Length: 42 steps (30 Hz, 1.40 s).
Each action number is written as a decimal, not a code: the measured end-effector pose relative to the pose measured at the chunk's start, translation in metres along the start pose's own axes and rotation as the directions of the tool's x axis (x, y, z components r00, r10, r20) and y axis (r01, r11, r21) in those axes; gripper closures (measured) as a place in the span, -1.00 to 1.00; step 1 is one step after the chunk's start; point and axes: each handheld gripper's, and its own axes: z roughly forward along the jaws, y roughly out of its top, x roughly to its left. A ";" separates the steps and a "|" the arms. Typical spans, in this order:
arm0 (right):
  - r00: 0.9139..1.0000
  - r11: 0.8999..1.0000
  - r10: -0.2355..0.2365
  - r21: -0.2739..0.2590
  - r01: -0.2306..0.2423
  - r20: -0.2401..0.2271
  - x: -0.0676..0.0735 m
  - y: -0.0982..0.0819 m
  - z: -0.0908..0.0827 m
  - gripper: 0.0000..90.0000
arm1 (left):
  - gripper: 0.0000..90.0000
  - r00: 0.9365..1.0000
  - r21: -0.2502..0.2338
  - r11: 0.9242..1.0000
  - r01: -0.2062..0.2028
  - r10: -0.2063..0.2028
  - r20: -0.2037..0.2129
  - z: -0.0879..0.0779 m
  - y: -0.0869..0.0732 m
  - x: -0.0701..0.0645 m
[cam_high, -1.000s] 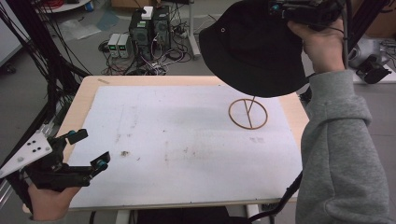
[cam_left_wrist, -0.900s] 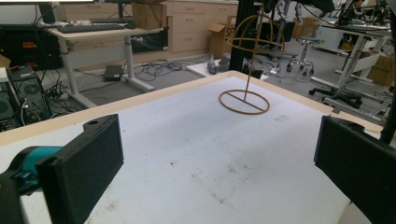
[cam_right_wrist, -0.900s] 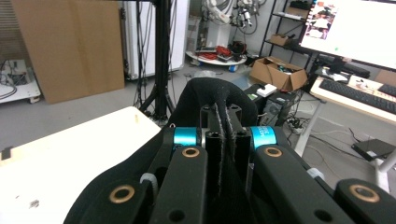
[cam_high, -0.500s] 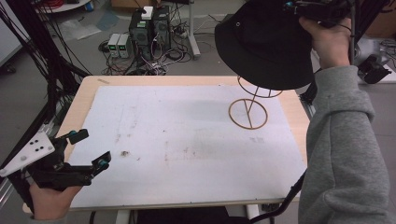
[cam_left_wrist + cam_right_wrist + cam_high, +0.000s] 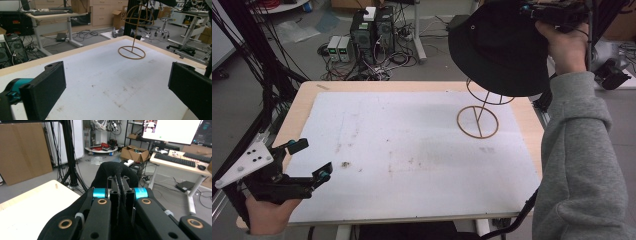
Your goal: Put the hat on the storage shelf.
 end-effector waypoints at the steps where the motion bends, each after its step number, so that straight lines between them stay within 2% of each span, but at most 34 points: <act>1: 1.000 1.000 0.002 0.009 -0.002 0.001 -0.001 -0.002 0.002 0.97 | -0.96 1.000 -0.007 1.000 -0.001 0.001 -0.003 0.000 0.000 -0.001; 10: 0.999 0.999 0.038 0.029 -0.038 0.006 -0.010 -0.018 0.016 0.97 | -0.96 1.000 -0.013 1.000 -0.004 0.004 -0.008 -0.001 0.001 -0.001; 20: 0.999 0.998 0.041 0.048 -0.041 0.007 -0.015 -0.030 0.031 0.97 | -0.96 1.000 -0.005 1.000 -0.003 0.003 -0.008 0.000 0.000 0.000; 30: 0.997 0.996 0.075 0.056 -0.075 0.011 -0.021 -0.047 0.038 0.97 | -0.96 1.000 -0.001 1.000 0.000 0.000 -0.004 0.002 -0.002 -0.001; 42: 0.994 0.990 0.105 0.096 -0.103 -0.014 -0.023 -0.069 0.055 0.97 | -0.96 1.000 0.002 1.000 0.005 -0.005 -0.004 0.002 -0.003 0.000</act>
